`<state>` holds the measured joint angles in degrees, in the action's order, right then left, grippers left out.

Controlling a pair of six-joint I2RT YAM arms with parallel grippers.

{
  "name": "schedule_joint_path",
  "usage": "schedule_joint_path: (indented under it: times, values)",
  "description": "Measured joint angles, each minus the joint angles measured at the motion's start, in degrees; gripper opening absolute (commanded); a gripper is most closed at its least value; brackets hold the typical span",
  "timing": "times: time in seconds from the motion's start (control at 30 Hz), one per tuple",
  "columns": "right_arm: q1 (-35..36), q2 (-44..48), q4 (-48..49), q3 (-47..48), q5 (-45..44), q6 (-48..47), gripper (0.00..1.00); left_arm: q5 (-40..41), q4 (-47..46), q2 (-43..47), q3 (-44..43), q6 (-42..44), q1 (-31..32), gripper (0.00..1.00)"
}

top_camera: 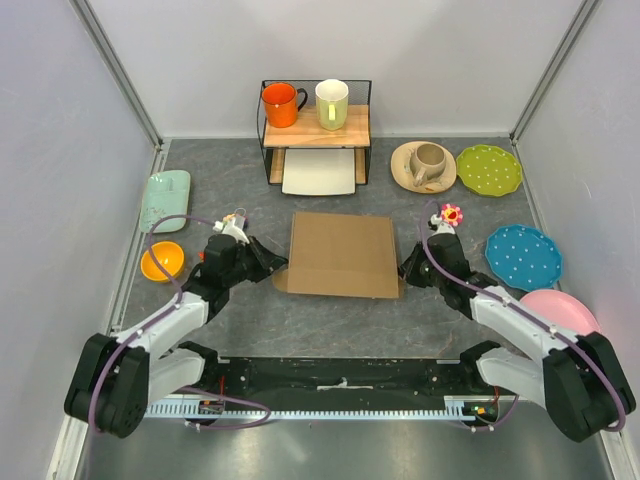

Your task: Fold the paper box

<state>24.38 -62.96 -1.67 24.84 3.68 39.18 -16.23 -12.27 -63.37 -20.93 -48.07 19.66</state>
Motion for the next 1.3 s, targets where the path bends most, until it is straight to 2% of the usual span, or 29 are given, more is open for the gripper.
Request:
schedule_joint_path:
  times: [0.23,0.57,0.67,0.97,1.13,1.3]
  values:
    - [0.2,6.4,-8.6,6.4,-1.0,-0.9,0.04,-0.3,3.4,7.1,-2.0,-0.4,0.0,0.19]
    - [0.1,8.0,-13.5,14.3,-3.6,-1.5,0.06,-0.3,9.7,7.1,-6.2,-0.6,-0.1,0.23]
    - [0.1,7.9,-12.7,13.3,-3.6,-1.6,0.06,-0.2,9.9,6.1,-5.7,-0.6,-0.1,0.23]
    - [1.4,3.4,-5.4,-0.1,-2.0,-1.4,0.06,3.1,4.2,2.6,2.5,-0.6,1.1,0.24]
    - [1.5,1.4,-3.9,-1.6,-2.0,-1.4,0.07,4.1,3.2,-1.2,2.6,-0.5,1.2,0.25]
    - [1.5,4.5,-3.1,-1.8,-2.3,-1.4,0.07,5.9,3.4,1.0,2.8,-0.5,1.3,0.25]
